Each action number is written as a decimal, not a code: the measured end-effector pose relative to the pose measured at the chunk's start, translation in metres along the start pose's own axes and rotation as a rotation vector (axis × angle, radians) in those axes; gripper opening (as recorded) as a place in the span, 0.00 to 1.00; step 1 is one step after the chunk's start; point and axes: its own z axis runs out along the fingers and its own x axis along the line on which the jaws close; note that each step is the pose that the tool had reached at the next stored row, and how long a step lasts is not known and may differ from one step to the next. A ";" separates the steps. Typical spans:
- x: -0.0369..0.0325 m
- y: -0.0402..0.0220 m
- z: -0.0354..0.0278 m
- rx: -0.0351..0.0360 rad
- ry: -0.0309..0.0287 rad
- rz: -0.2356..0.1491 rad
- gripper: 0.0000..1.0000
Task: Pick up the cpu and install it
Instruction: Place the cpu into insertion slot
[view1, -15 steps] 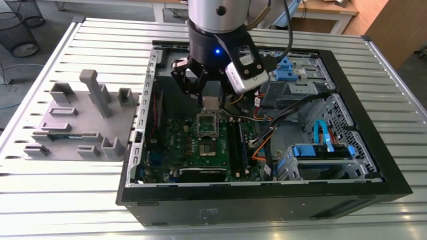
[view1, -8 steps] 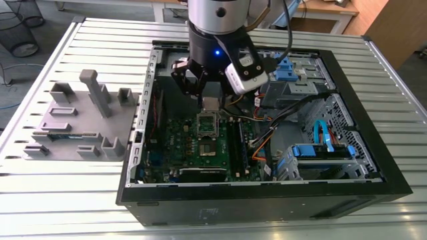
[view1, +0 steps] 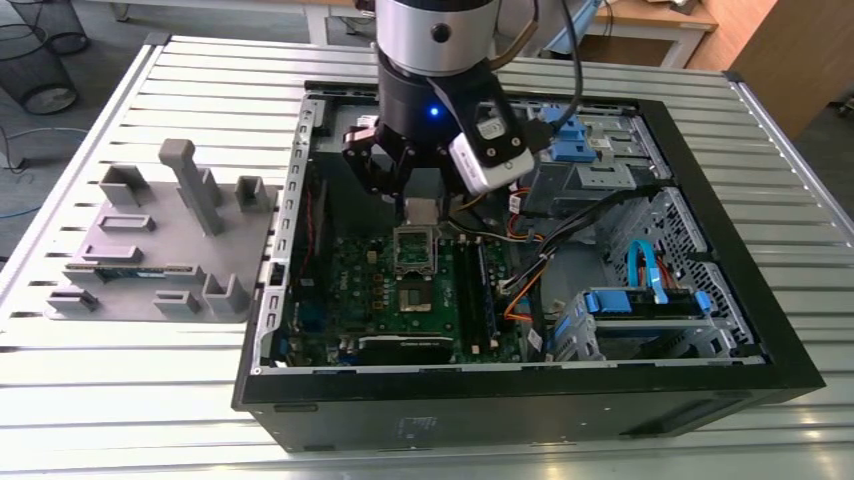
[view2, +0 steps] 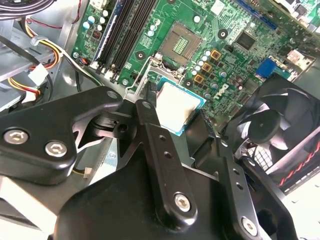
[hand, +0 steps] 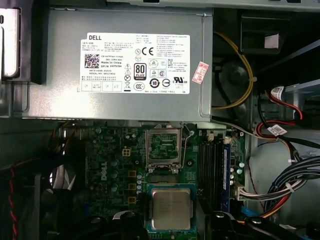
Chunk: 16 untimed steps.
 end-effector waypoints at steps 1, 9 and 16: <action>0.0000 -0.0002 0.0008 0.0000 -0.0001 0.000 0.47; 0.0002 -0.0005 0.0084 0.0019 0.0000 0.000 0.47; 0.0004 -0.0006 0.0125 0.0031 0.0001 0.000 0.47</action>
